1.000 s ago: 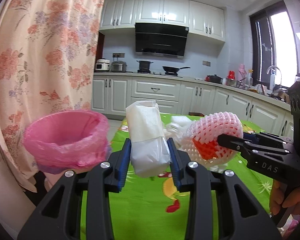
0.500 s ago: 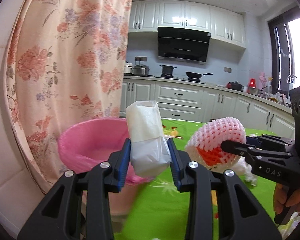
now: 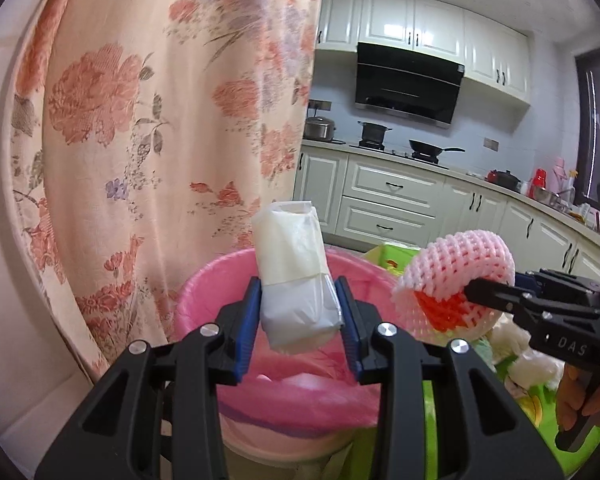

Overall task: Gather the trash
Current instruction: 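Carry the paper and pink net to the pink bin and release both, then return both tools to the table toward the remaining trash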

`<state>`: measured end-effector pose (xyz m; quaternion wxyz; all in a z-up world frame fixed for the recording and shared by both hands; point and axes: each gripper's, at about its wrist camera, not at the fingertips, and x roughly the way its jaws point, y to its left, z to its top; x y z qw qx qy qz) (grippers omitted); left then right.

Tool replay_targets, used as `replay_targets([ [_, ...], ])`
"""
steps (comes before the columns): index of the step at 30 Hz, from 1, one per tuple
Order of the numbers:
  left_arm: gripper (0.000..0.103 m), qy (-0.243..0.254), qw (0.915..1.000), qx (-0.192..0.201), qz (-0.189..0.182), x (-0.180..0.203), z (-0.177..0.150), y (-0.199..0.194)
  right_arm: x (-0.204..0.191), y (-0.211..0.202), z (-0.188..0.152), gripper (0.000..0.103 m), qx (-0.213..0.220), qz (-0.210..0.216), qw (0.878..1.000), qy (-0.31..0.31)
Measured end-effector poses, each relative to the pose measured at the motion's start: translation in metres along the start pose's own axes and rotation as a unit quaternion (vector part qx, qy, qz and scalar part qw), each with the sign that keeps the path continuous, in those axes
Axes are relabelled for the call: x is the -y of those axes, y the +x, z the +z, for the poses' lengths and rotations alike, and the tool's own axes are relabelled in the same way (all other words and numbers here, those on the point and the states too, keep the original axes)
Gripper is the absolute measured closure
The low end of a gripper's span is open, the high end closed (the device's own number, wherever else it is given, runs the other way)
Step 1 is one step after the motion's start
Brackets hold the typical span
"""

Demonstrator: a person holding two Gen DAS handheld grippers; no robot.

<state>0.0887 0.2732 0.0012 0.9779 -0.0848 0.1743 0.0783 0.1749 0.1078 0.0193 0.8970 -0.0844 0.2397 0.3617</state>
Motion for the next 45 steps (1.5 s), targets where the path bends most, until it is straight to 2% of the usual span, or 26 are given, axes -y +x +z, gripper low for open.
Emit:
replay_targets([
  [5, 0.066, -0.006, 0.9998, -0.019, 0.001, -0.02, 0.008, 0.028, -0.004, 0.028, 0.014, 0.066, -0.01, 0.0, 1.0, -0.003],
  [11, 0.063, -0.022, 0.9987, -0.041, -0.021, -0.034, 0.012, 0.052, -0.013, 0.049, 0.019, 0.065, -0.02, -0.001, 1.0, -0.024],
  [12, 0.063, -0.023, 0.9987, -0.041, -0.021, -0.035, 0.012, 0.053, -0.013, 0.051, 0.018, 0.062, -0.022, -0.003, 0.999, -0.025],
  [14, 0.053, -0.025, 0.9986, -0.042, -0.02, -0.038, 0.012, 0.055, -0.012, 0.055, 0.016, 0.058, -0.026, 0.001, 0.999, -0.023],
  [15, 0.051, -0.026, 0.9987, -0.042, -0.014, -0.04, 0.012, 0.056, -0.011, 0.056, 0.015, 0.053, -0.027, 0.002, 0.999, -0.022],
  [16, 0.048, -0.028, 0.9987, -0.041, -0.009, -0.042, 0.012, 0.055, -0.011, 0.056, 0.014, 0.043, -0.027, 0.002, 0.999, -0.022],
  [17, 0.045, -0.031, 0.9987, -0.04, -0.007, -0.044, 0.013, 0.054, -0.01, 0.055, 0.012, 0.039, -0.024, 0.002, 1.0, -0.02],
  [21, 0.037, -0.042, 0.9987, -0.03, 0.001, -0.051, 0.014, 0.043, -0.004, 0.052, 0.007, 0.036, -0.024, 0.006, 1.0, -0.012],
  [24, 0.028, -0.04, 0.9988, -0.027, 0.007, -0.05, 0.013, 0.035, -0.003, 0.046, 0.005, 0.035, -0.02, 0.008, 1.0, -0.01],
  [26, 0.017, -0.042, 0.9988, -0.023, 0.008, -0.047, 0.012, 0.029, -0.002, 0.036, 0.004, 0.035, -0.013, 0.009, 1.0, -0.011],
  [29, 0.007, -0.047, 0.9987, -0.016, 0.014, -0.043, 0.012, 0.018, -0.002, 0.019, 0.0, 0.035, 0.0, 0.009, 1.0, -0.011],
  [33, 0.005, -0.052, 0.9985, -0.01, 0.013, -0.036, 0.007, 0.005, 0.007, -0.007, -0.013, 0.027, 0.015, -0.001, 1.0, 0.002],
  [37, 0.005, -0.039, 0.9991, -0.005, 0.019, -0.016, 0.0, -0.005, 0.022, -0.024, -0.028, 0.026, 0.014, -0.011, 1.0, 0.025],
  [45, 0.005, -0.01, 0.9998, -0.017, -0.008, 0.047, -0.032, -0.017, 0.047, -0.067, -0.065, 0.022, 0.018, -0.054, 0.998, 0.042],
])
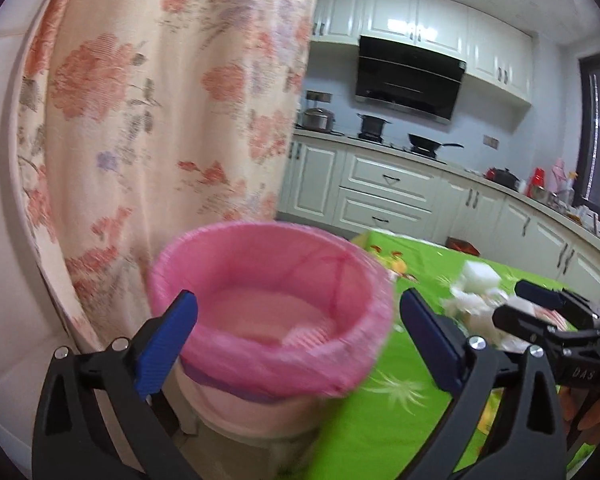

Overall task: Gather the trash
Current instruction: 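Return both tools to the table toward the remaining trash, then grasp the white plastic bag with the left tool while the right tool grasps a crumpled tissue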

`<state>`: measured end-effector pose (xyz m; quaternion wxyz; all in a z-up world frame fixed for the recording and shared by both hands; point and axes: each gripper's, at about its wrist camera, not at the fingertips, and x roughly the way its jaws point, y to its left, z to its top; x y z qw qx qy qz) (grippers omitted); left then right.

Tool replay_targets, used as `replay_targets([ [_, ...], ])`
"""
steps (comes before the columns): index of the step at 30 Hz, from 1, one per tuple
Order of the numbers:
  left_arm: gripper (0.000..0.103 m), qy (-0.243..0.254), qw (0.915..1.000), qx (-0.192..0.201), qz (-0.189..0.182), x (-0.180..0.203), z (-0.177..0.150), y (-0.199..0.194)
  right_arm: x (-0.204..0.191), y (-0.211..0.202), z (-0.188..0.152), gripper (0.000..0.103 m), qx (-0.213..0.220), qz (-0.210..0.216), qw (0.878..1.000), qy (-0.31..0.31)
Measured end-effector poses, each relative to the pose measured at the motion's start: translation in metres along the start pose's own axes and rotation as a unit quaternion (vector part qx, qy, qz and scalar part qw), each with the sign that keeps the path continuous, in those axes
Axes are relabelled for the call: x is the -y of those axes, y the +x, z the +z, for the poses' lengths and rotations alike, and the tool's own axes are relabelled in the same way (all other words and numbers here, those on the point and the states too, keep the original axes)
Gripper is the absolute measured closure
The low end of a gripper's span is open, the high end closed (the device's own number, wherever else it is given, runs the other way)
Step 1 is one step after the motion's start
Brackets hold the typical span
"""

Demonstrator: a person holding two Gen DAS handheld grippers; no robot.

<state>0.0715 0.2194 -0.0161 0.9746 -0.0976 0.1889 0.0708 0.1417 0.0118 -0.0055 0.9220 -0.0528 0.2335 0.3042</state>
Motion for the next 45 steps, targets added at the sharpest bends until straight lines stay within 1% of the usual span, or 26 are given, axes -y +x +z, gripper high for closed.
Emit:
replay_targets([
  [4, 0.005, 0.004, 0.9994, -0.02, -0.027, 0.034, -0.021, 0.002, 0.022, -0.027, -0.019, 0.021, 0.001, -0.028, 1.0, 0.01],
  [10, 0.005, 0.03, 0.9958, -0.052, -0.07, 0.093, -0.051, 0.011, 0.063, -0.061, -0.05, 0.021, -0.005, -0.072, 0.996, 0.048],
  [15, 0.005, 0.062, 0.9914, -0.069, -0.092, 0.136, -0.071, 0.015, 0.096, -0.079, -0.073, 0.021, -0.013, -0.111, 0.99, 0.081],
  [18, 0.005, 0.078, 0.9885, -0.077, -0.105, 0.157, -0.081, 0.016, 0.11, -0.082, -0.086, 0.021, -0.025, -0.13, 0.986, 0.1],
  [21, 0.005, 0.086, 0.9863, -0.083, -0.113, 0.17, -0.09, 0.017, 0.122, -0.08, -0.095, 0.021, -0.039, -0.147, 0.981, 0.118],
  [25, 0.005, 0.098, 0.9845, -0.084, -0.119, 0.181, -0.098, 0.015, 0.129, -0.07, -0.1, 0.021, -0.063, -0.162, 0.977, 0.125],
  [29, 0.005, 0.11, 0.9852, -0.073, -0.109, 0.184, -0.1, 0.013, 0.13, -0.062, -0.101, 0.021, -0.075, -0.164, 0.975, 0.132],
  [32, 0.005, 0.108, 0.986, -0.072, -0.104, 0.182, -0.099, 0.015, 0.128, -0.052, -0.101, 0.022, -0.089, -0.162, 0.974, 0.134],
  [36, 0.005, 0.101, 0.9872, -0.078, -0.097, 0.177, -0.097, 0.02, 0.132, -0.038, -0.105, 0.031, -0.122, -0.157, 0.969, 0.147],
  [38, 0.005, 0.099, 0.9874, -0.078, -0.096, 0.176, -0.095, 0.021, 0.134, -0.033, -0.107, 0.039, -0.133, -0.149, 0.968, 0.155],
  [41, 0.005, 0.102, 0.9869, -0.079, -0.097, 0.179, -0.09, 0.025, 0.136, -0.036, -0.109, 0.054, -0.126, -0.138, 0.969, 0.161],
  [42, 0.005, 0.104, 0.9866, -0.079, -0.098, 0.182, -0.089, 0.026, 0.135, -0.038, -0.108, 0.062, -0.123, -0.138, 0.97, 0.157],
  [43, 0.005, 0.105, 0.9863, -0.08, -0.098, 0.185, -0.087, 0.028, 0.134, -0.04, -0.108, 0.067, -0.12, -0.139, 0.971, 0.151],
  [45, 0.005, 0.104, 0.9857, -0.084, -0.102, 0.192, -0.083, 0.034, 0.135, -0.047, -0.109, 0.072, -0.112, -0.142, 0.972, 0.148],
])
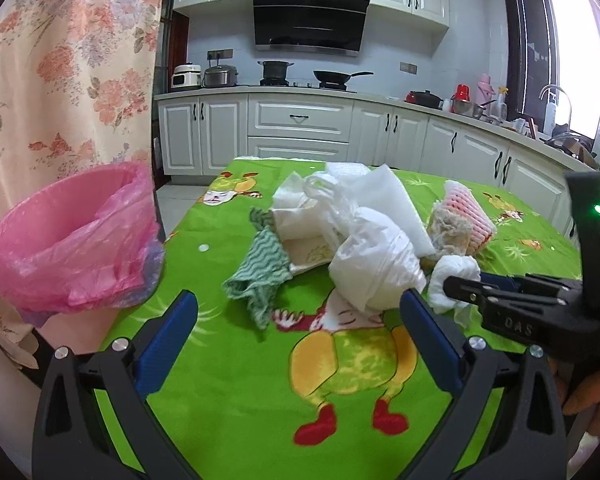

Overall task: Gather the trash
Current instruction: 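Grasp the white plastic bag with the left tool while the right tool grasps a crumpled tissue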

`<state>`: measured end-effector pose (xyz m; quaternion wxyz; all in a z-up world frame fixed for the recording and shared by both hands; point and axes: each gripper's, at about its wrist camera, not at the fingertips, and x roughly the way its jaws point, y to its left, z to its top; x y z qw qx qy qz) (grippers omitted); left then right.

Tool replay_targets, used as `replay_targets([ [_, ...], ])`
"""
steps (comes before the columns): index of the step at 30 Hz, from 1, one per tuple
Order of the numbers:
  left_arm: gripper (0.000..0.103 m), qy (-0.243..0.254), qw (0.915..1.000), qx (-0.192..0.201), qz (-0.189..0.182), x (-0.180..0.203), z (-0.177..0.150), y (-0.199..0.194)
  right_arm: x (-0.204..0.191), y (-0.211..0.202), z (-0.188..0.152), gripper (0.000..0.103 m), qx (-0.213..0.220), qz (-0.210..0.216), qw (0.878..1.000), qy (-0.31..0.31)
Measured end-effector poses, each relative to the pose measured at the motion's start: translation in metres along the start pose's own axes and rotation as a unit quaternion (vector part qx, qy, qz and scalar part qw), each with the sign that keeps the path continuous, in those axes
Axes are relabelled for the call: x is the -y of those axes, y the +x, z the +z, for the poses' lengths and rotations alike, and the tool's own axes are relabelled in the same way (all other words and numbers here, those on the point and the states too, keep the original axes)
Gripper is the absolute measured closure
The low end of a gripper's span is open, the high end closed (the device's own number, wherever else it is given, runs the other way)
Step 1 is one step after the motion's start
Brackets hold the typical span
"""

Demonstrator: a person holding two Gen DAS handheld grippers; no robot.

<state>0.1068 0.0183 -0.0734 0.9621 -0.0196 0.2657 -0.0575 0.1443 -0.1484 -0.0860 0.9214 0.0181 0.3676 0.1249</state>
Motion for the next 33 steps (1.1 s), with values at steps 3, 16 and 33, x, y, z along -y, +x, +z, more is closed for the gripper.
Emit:
replay_targets([
  [3, 0.005, -0.002, 0.9999, -0.003, -0.013, 0.01, 0.007, 0.008, 0.009, -0.011, 0.001, 0.077, 0.016, -0.002, 1.0, 0.009],
  [16, 0.014, 0.011, 0.9997, -0.019, -0.005, 0.063, 0.026, 0.049, 0.044, -0.042, 0.003, 0.078, 0.063, -0.007, 0.997, 0.042],
  [33, 0.07, -0.002, 0.9981, -0.058, -0.021, 0.065, 0.028, 0.078, 0.045, -0.049, 0.0, 0.078, 0.075, -0.002, 0.996, 0.043],
])
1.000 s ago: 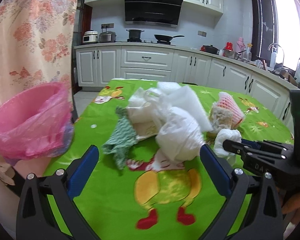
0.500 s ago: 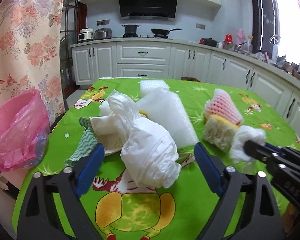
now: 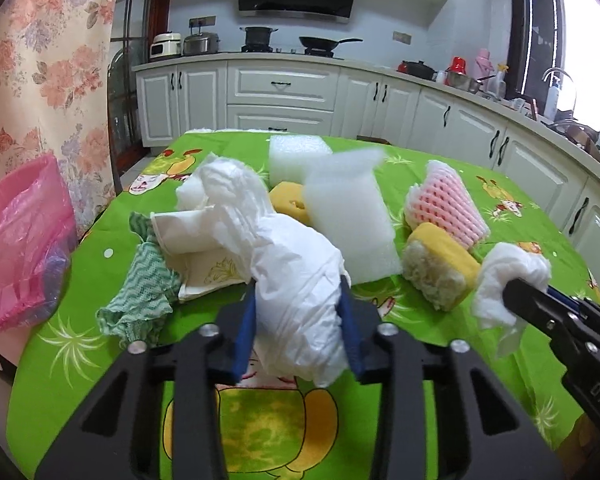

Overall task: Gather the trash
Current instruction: 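Grasp the white plastic bag with the left tool while the right tool grasps a crumpled tissue, then carry the plastic bag and tissue over the pink bin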

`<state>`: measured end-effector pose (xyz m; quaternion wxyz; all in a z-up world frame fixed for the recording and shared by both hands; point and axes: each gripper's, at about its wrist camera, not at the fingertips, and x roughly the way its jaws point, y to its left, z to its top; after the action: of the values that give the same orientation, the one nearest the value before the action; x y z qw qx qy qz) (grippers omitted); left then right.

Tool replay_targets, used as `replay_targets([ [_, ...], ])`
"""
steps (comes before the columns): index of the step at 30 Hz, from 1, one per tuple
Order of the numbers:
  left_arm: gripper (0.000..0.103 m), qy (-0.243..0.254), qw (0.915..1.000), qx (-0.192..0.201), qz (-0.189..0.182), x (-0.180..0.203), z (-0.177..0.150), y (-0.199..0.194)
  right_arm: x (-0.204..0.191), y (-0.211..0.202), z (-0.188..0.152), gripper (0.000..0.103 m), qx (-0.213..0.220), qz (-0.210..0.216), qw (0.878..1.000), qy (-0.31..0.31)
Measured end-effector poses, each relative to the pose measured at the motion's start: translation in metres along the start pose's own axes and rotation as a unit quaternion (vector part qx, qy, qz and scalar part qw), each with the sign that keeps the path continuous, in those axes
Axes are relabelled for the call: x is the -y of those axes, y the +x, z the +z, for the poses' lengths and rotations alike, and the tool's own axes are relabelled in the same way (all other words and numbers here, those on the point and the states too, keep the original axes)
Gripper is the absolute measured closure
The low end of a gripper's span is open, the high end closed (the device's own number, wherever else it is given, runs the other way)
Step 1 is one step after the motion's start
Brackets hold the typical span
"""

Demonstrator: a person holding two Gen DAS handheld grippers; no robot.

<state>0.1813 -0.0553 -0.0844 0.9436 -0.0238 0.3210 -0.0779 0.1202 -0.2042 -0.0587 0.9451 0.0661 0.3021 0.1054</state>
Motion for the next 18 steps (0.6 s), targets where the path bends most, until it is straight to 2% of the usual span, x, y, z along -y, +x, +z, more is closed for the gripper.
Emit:
replay_targets([
  [4, 0.074, 0.008, 0.9998, 0.017, -0.008, 0.002, -0.006, -0.013, -0.003, -0.001, 0.0, 0.078, 0.002, 0.001, 1.0, -0.003],
  [10, 0.074, 0.008, 0.9991, 0.037, -0.019, -0.004, -0.016, -0.04, -0.009, -0.003, 0.0, 0.078, 0.004, 0.007, 1.0, -0.008],
  [18, 0.074, 0.026, 0.9976, 0.064, -0.008, -0.016, -0.034, -0.073, -0.022, -0.003, -0.003, 0.078, -0.001, 0.016, 1.0, -0.02],
])
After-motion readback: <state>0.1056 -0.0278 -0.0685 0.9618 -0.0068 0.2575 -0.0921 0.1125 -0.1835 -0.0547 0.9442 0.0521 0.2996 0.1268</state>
